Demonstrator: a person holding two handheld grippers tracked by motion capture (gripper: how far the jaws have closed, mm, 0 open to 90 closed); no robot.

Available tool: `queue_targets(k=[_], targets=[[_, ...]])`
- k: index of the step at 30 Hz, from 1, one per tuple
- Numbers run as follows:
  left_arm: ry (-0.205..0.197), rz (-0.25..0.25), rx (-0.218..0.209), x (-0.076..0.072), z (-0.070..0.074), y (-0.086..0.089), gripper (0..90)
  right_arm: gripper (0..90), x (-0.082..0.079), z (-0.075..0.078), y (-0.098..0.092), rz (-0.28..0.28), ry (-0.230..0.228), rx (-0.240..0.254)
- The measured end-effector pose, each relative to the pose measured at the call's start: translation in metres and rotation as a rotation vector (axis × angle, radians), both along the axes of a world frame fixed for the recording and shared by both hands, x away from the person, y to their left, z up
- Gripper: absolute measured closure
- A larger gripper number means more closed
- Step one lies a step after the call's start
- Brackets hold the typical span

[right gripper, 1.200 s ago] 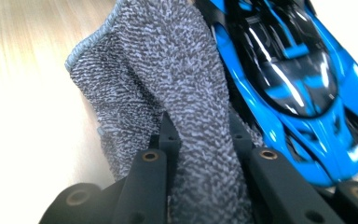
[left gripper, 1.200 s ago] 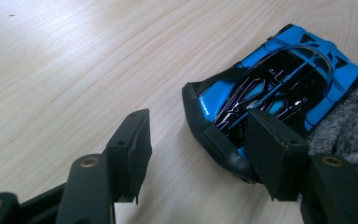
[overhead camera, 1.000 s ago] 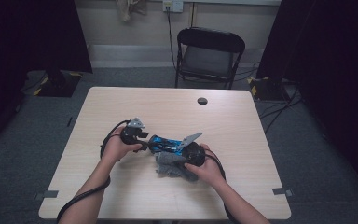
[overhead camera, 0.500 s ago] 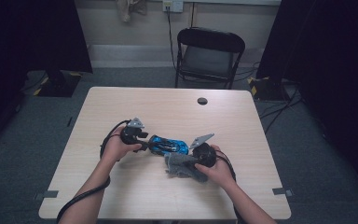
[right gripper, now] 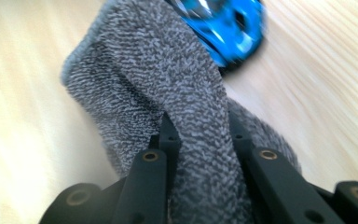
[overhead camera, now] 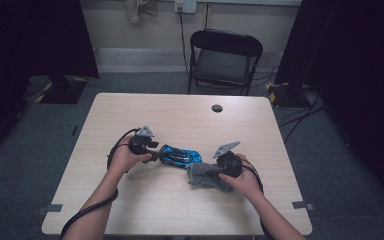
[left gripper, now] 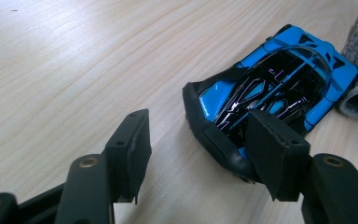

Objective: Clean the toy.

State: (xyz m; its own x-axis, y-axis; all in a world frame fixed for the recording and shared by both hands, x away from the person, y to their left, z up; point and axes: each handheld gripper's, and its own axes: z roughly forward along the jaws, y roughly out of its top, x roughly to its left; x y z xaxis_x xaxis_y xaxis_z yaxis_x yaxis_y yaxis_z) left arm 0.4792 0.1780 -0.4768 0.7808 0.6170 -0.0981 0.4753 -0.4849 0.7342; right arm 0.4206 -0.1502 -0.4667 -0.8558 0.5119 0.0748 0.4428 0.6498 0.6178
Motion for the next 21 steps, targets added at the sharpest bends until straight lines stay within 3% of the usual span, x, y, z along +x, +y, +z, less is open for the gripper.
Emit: queue_targets(k=[2, 4, 8, 11, 16, 21], targets=[[-0.003, -0.002, -0.001, 0.000, 0.000, 0.000, 40.7, 75.4, -0.002, 0.001, 0.005, 0.014, -0.009, -0.005], [-0.004, -0.001, -0.003, -0.001, 0.000, 0.001, 40.7, 75.3, -0.006, 0.005, 0.026, 0.066, -0.018, -0.005], [-0.003, -0.007, 0.003, 0.000, 0.000, 0.000, 40.7, 75.3, -0.005, 0.005, 0.057, 0.114, -0.020, 0.014], [0.000, -0.002, -0.004, 0.000, 0.000, 0.000, 40.7, 75.3, -0.002, 0.004, 0.076, 0.126, -0.015, 0.039], [0.001, -0.005, 0.001, 0.000, 0.000, 0.001, 40.6, 75.1, 0.005, -0.001, 0.098, 0.131, -0.015, 0.035], [0.002, -0.004, 0.002, 0.000, 0.000, 0.001, 40.6, 74.8, 0.011, -0.006, 0.103, 0.112, -0.004, 0.036]])
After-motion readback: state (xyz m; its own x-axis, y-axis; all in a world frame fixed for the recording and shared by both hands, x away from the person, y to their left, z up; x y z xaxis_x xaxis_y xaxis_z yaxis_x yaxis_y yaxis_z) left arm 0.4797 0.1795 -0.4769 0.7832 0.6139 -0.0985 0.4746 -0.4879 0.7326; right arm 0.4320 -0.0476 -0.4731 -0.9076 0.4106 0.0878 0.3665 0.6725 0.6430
